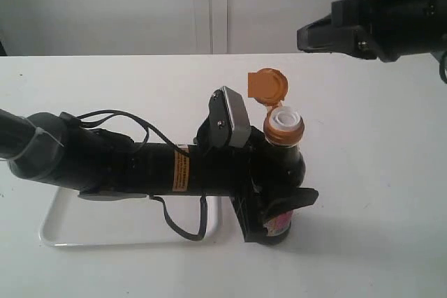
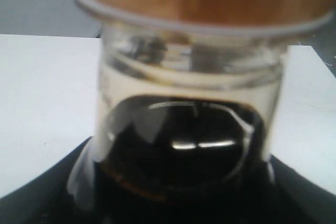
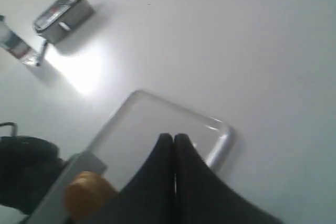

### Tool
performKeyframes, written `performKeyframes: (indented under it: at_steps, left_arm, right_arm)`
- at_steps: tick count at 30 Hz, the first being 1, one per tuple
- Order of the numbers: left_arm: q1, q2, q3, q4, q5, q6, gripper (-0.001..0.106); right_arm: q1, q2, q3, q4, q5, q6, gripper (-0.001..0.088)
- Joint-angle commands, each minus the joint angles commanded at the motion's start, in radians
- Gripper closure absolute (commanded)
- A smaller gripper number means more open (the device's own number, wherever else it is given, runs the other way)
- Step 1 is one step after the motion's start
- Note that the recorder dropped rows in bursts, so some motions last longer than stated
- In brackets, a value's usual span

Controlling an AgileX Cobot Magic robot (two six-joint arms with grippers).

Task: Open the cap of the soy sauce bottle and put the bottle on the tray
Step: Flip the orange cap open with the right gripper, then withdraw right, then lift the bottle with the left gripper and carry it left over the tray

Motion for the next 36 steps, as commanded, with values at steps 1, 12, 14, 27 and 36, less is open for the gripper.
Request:
performKeyframes:
  at_steps: [1,12,14,27,36]
  left_arm:
    - [0.0,0.0,0.0,0.0,0.0,0.0,0.105]
    - [0.0,-0.002,0.0,-0.018,-0.002,-0.021,0.105]
    - [0.0,-0.002,0.0,-0.028,-0.004,-0.033,0.105]
    - [0.0,-0.091,0.0,-0.063,0.008,-0.033,0.105]
    - [0.0,-0.195,0.0,-0.069,0.094,-0.077,0.105]
  right_arm:
    - [0.0,-0.009,0.0,-0.037,-0.029,0.013,0.0868]
    - [0.0,-0.108,0.004,-0.724,-0.158,0.55,0.0868]
    - [0.0,-0.112,0.011,-0.863,-0.136,0.661,0.0868]
    - [0.0,-0.154,0.243,-1.128,-0.204,0.961,0.0868]
    - [0.0,-0.154,0.285,-1.071,-0.308,0.999,0.0868]
